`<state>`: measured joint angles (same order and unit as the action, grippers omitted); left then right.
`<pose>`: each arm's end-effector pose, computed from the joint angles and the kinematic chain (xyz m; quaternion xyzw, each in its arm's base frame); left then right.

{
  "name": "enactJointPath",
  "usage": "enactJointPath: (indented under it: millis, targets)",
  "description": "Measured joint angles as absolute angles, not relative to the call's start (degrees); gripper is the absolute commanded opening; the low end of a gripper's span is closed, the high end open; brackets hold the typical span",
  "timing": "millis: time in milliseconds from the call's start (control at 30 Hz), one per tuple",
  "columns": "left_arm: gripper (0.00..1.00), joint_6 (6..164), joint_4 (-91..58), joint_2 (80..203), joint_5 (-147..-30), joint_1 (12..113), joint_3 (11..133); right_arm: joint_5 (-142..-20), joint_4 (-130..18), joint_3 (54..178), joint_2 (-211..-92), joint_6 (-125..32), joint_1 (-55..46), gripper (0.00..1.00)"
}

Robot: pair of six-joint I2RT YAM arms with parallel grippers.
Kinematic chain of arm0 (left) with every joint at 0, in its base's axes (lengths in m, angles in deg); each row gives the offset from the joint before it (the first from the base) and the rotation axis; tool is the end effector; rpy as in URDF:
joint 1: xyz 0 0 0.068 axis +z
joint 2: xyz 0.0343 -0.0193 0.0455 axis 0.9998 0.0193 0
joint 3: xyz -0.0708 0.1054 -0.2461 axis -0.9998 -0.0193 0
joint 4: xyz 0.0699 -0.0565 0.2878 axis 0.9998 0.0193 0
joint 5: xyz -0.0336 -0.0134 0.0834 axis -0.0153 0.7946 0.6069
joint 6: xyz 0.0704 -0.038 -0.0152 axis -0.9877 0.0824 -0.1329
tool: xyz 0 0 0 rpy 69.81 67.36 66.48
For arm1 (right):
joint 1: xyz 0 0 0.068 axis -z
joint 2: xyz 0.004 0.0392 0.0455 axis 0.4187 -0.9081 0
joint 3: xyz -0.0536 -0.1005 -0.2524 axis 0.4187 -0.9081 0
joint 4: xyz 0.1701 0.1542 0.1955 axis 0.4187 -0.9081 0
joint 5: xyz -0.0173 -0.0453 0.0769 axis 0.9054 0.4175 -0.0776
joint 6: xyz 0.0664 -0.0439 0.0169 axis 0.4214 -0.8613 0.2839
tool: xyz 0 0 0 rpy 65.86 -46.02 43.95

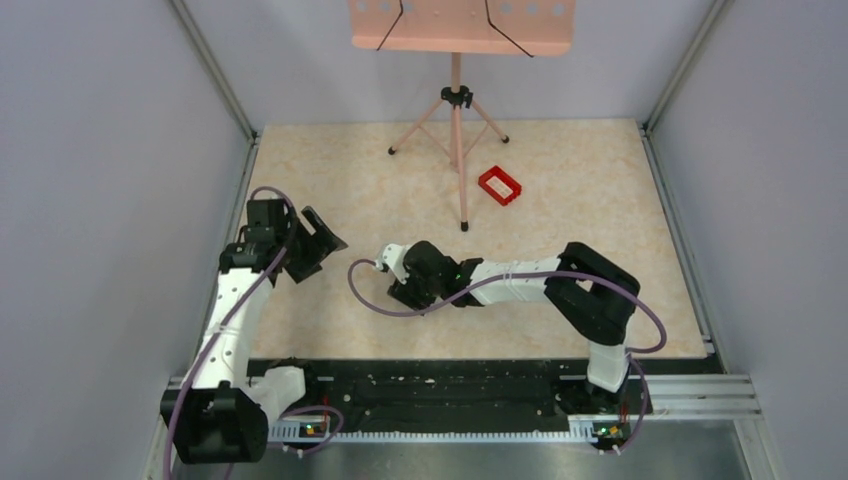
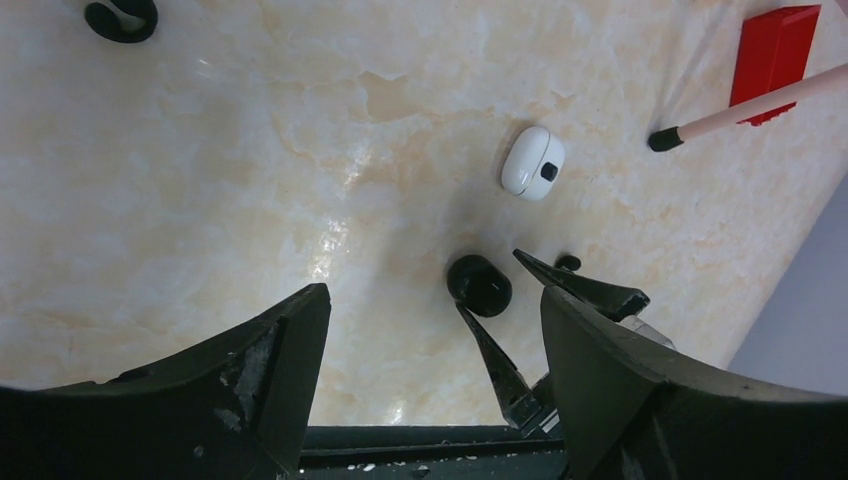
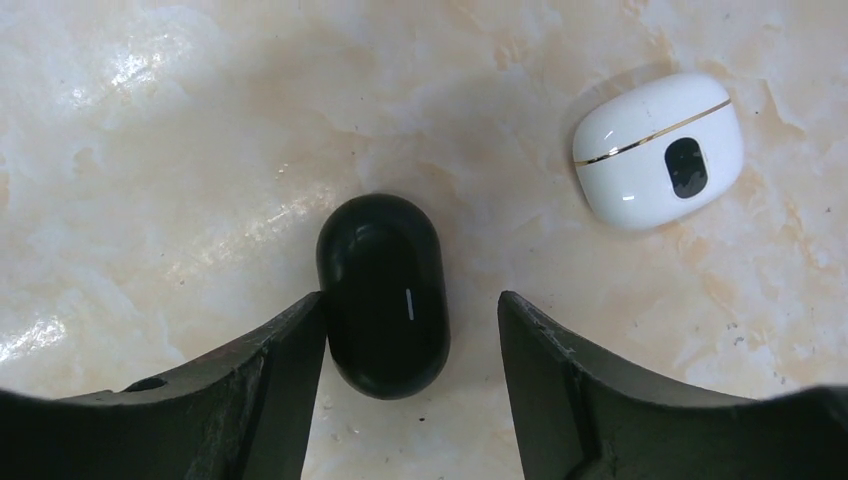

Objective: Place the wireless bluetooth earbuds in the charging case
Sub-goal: Pick up the charging case from the center of the board, then pass from the right arm to the left

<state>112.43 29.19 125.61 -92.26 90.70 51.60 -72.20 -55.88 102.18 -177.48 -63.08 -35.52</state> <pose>0.2659 -0.0061 0.2567 -0.2922 0.8902 -0.1990 0.2873 0.2222 0.3861 0.1041 -0.5282 0.7605 0.1518 0.3459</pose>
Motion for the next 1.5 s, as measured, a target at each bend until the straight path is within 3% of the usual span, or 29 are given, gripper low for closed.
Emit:
enactJointPath:
  millis: [133, 233, 367, 500, 800, 967, 1000, 1067, 1133, 1500]
  targets:
    - [0.81, 112.5, 28.9, 127.2, -95.5, 90.7, 51.6, -72.7, -55.6, 102.7, -178.0, -62.8, -35.5, 0.22]
    - [0.80, 112.5, 28.8, 128.3, -97.9, 90.7, 51.5, -72.6, -56.3, 103.0, -178.0, -61.7, -35.5, 0.12]
    - [0.78, 113.1, 27.5, 128.5, -98.5, 90.7, 49.6, -73.5, -58.6, 102.4, -175.7, -58.5, -35.1, 0.11]
    - [0.79, 114.6, 24.5, 128.5, -102.0, 89.9, 45.7, -75.1, -58.1, 96.2, -165.2, -51.7, -33.0, 0.12]
    - [0.81, 121.5, 9.1, 128.1, -109.3, 71.5, 44.1, -82.2, -47.5, 78.1, -135.4, -31.1, -19.1, 0.13]
    - [0.75, 126.4, 0.6, 130.8, -110.9, 66.0, 44.1, -85.2, -46.7, 75.1, -130.6, -26.9, -17.3, 0.13]
    - [0.77, 127.9, -0.1, 131.4, -109.9, 65.0, 44.1, -85.6, -46.8, 74.9, -130.1, -26.7, -17.3, 0.13]
    - [0.89, 130.2, -1.1, 131.8, -107.3, 62.9, 44.1, -86.6, -47.0, 74.8, -129.8, -26.6, -17.3, 0.13]
    - [0.89, 132.1, -2.2, 132.3, -105.7, 59.9, 44.5, -87.3, -47.2, 74.8, -129.9, -26.6, -17.3, 0.13]
    - [0.69, 134.0, -4.8, 140.0, -103.9, 53.8, 49.8, -88.2, -47.7, 74.8, -129.9, -26.6, -17.3, 0.13]
